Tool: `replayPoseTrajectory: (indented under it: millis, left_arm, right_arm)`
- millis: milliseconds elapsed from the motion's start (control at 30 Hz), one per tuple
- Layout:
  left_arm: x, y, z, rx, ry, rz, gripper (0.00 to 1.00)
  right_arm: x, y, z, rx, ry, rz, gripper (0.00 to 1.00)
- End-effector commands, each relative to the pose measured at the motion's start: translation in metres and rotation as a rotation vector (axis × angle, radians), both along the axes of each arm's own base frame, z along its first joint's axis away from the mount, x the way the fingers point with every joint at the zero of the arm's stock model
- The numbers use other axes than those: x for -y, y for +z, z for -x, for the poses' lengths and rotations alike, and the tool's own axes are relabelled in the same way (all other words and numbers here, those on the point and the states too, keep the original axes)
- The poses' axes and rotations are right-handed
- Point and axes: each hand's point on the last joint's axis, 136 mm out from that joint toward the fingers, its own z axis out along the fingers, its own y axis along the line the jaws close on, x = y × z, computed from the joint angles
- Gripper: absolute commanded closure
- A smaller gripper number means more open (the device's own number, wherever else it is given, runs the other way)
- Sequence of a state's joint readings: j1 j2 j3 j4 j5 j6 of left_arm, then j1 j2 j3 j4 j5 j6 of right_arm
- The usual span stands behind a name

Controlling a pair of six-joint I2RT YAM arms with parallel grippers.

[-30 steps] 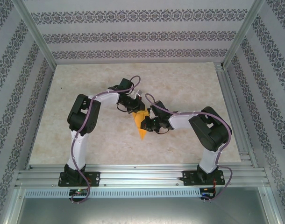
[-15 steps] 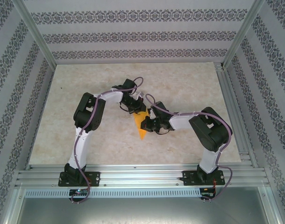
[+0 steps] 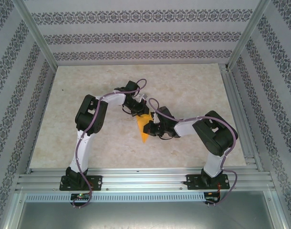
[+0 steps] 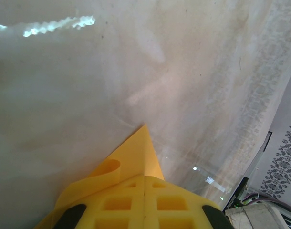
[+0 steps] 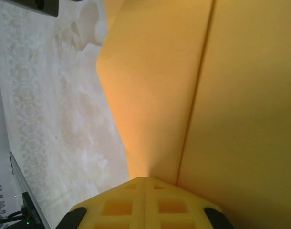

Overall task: Fold a paper plane with a square sheet of paper (pick it up from the middle)
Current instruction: Fourth fold the wing at the center of the table.

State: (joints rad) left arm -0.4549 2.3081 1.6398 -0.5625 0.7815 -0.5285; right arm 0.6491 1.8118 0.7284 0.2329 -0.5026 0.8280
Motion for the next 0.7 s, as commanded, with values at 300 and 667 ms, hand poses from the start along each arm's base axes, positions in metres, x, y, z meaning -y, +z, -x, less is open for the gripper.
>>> replayPoseTrajectory:
  millis: [300, 667]
  left_arm:
    - [-0.025, -0.063, -0.001, 0.021, 0.036, -0.187, 1.0]
    - [-0.023, -0.06, -0.005, 0.03, 0.035, -0.181, 1.0]
  right_arm:
    - [0.016, -0.035, 0.093, -0.278, 0.146, 0.142, 1.0]
    - [0.017, -0.033, 0.111, -0.301, 0.163, 0.128, 1.0]
